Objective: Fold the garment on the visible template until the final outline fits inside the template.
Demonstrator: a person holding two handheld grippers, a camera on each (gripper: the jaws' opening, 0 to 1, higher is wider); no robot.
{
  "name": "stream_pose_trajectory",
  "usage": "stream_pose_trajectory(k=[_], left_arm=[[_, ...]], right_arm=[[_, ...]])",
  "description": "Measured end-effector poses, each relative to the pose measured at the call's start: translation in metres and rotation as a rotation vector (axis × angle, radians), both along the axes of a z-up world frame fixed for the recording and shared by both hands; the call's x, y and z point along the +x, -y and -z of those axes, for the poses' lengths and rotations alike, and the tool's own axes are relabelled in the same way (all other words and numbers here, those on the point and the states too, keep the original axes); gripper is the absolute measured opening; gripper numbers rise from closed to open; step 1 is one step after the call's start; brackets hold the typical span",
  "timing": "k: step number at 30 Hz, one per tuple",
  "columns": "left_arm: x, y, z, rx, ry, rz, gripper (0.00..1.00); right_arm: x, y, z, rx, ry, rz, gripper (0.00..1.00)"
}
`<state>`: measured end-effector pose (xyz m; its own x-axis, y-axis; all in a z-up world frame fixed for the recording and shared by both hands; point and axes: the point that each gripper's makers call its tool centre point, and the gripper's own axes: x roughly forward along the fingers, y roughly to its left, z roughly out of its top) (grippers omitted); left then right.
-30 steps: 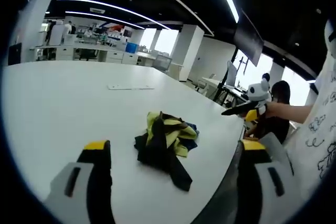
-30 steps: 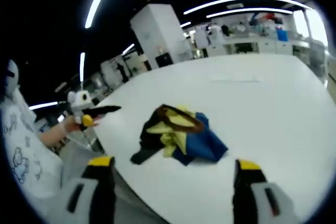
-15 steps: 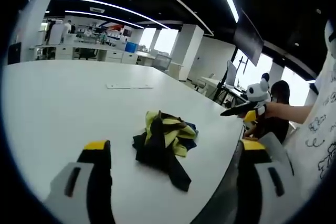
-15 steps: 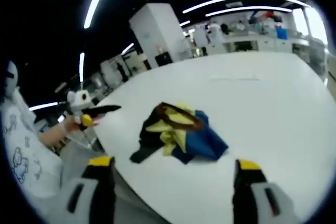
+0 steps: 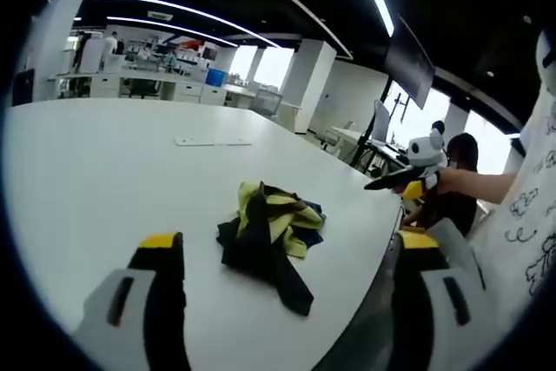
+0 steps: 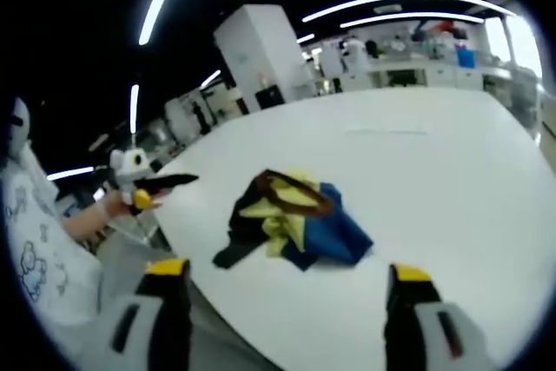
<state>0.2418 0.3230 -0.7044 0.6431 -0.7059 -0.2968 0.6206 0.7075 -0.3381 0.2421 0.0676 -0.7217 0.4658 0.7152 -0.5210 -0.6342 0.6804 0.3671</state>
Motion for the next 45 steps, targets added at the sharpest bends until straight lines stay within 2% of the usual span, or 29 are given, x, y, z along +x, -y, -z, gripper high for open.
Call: stream_pose_trajectory(k=[4,25,34,40,45], left_arm=[[0.0,0.0,0.001,0.007,-0.001,0.011,0.98],[0.006,0.001,0.0,0.017,0.003,0.019,0.97],[0.007,0.003,0.0,0.029,0.013,0.02,0.97],[0.009,0.006,-0.004,0.037,0.031,0.025,0.95],[0.018,0.004,0.0,0.054,0.038,0.016,0.94]], right_arm=[[-0.001,-0.002,0.0,-0.001,0.001,-0.001,0.94],[0.013,0.019,-0.002,-0.014,0.022,0.027,0.93],[0.011,0.019,0.0,-0.022,0.019,0.026,0.93],[0.018,0.018,-0.007,-0.001,0.053,0.044,0.91],[0.024,0.023,-0.004,-0.023,0.065,0.051,0.88]])
